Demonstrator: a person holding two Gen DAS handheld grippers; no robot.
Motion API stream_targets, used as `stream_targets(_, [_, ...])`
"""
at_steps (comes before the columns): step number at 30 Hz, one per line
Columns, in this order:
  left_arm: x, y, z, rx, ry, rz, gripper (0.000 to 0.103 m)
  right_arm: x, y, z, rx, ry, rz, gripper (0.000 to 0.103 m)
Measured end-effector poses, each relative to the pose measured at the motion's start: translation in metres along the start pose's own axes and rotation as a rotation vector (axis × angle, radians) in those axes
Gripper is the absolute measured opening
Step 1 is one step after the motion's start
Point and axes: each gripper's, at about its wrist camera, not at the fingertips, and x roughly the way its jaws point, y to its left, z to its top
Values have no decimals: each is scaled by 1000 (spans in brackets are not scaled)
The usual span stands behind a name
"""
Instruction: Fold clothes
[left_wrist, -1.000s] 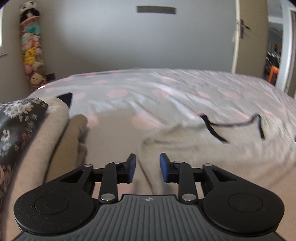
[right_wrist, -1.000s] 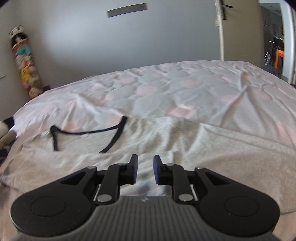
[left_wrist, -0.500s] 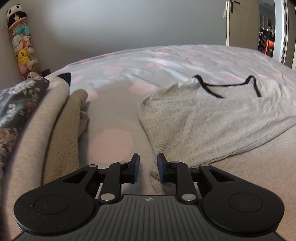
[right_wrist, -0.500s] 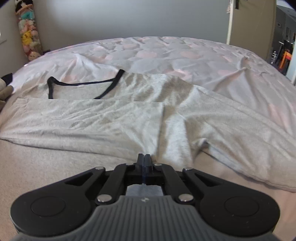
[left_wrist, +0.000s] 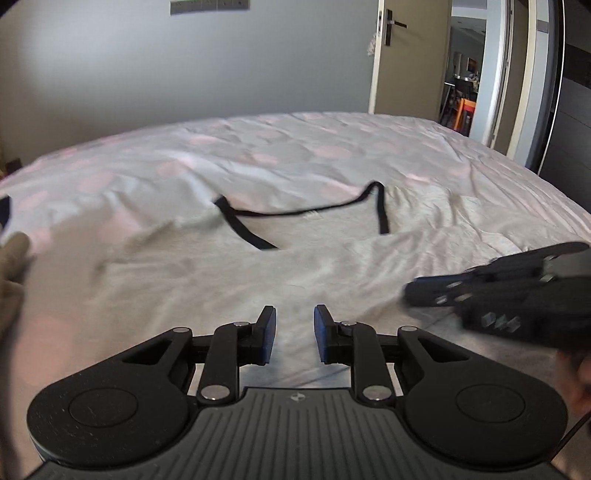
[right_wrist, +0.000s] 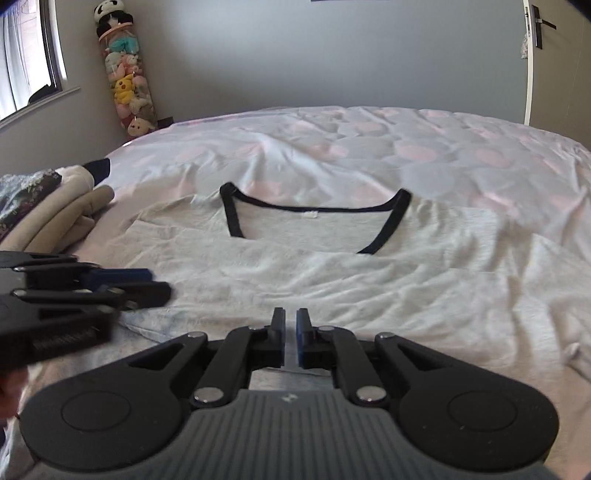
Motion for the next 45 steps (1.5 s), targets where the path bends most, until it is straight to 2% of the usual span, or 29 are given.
stream_targets(3, [9,-10,-13,14,30,11,17,8,2,-18,23,26,2,8])
stream_targets(5, [12,-15,-21,22,40,23,16,8,7,-29,-3,12,-18,7])
stream_targets(9, [7,-4,-14,-50,46,7,16,11,13,-27,-41,15,-43,7])
stream_targets(12, [-15,-2,-14,-64,28,15,18,-8,0,-17,22,18,6,8])
stream_targets(14, [-37,-4,-19,-29,23,55,21,-32,-10,-18,36,10,7,19])
stream_targets(15, [-47,-6,-22,-8,24,82,21,-43,-15,-19,22,10,-3,35])
stream_targets(16, [-56,-7,-24,8,28,113,21,-57,-22,-22,5,11,-13,46])
stream_targets(18, [-69,-8,-28,22,44,147,21,-81,-40,-26,-17,27,-42,50])
stream_targets(21, [-87,-7,-28,4,64,167,26,-118,-80,-28,12,59,-112,58])
stream_targets(25, [-117,-5,-30,-71,61,213,54,-175,-151,-21,105,112,-252,61])
stream_targets(26, [-125,-5,-32,-95,56,223,56,-188,-172,-17,134,135,-292,61])
stream_targets(30, [-135,-4,-44,-185,67,231,56,-237,-263,-5,320,201,-413,61])
stream_targets(33, [-126,-2,-45,-198,104,238,56,-248,-299,-14,442,200,-433,59])
stream_targets(40, [-109,-11,-37,-140,95,288,56,-272,-382,-34,727,197,-476,53])
stream_targets(45, [-97,-18,-43,-85,131,287,56,-282,-430,-49,904,190,-508,50])
